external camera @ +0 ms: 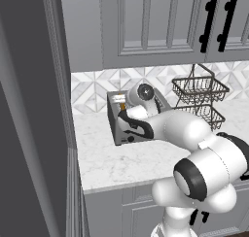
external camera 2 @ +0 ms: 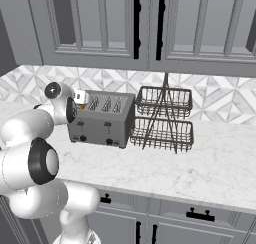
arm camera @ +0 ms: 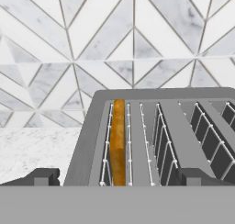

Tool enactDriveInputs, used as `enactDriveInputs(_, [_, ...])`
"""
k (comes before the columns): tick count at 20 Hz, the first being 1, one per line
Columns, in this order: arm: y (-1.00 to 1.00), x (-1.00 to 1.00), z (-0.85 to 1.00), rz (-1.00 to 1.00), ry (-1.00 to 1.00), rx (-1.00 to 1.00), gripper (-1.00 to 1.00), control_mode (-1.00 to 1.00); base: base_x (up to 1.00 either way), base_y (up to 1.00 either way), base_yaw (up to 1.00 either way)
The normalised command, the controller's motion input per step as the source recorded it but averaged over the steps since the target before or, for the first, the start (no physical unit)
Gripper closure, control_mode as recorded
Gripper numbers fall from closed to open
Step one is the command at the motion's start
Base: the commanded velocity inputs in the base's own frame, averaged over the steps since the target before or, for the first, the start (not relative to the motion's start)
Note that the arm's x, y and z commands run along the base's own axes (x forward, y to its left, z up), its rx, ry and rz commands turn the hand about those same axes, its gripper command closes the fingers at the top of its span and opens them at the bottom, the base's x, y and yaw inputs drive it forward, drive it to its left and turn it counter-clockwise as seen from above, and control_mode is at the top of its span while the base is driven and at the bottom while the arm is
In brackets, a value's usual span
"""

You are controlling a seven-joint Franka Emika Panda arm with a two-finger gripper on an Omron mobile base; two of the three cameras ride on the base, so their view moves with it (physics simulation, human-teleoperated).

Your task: Start the toaster. Once the lever pops up, take the bread to the plate on the dining counter.

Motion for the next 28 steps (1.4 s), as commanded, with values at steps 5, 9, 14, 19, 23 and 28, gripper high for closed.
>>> enactDriveInputs(5, [0.0,0.0,0.0,0.0,0.0,0.0,-1.0,-1.0,0.0,0.0,0.0])
enactDriveInputs(9, [0.0,0.0,0.0,0.0,0.0,0.0,-1.0,-1.0,0.0,0.0,0.0])
enactDriveInputs(14, [0.0,0.0,0.0,0.0,0.0,0.0,-1.0,-1.0,0.0,0.0,0.0])
enactDriveInputs(19, [0.0,0.0,0.0,0.0,0.0,0.0,-1.0,-1.0,0.0,0.0,0.0])
enactDriveInputs(23, [0.0,0.0,0.0,0.0,0.0,0.0,-1.0,-1.0,0.0,0.0,0.0])
enactDriveInputs(28, [0.0,0.0,0.0,0.0,0.0,0.0,-1.0,-1.0,0.0,0.0,0.0])
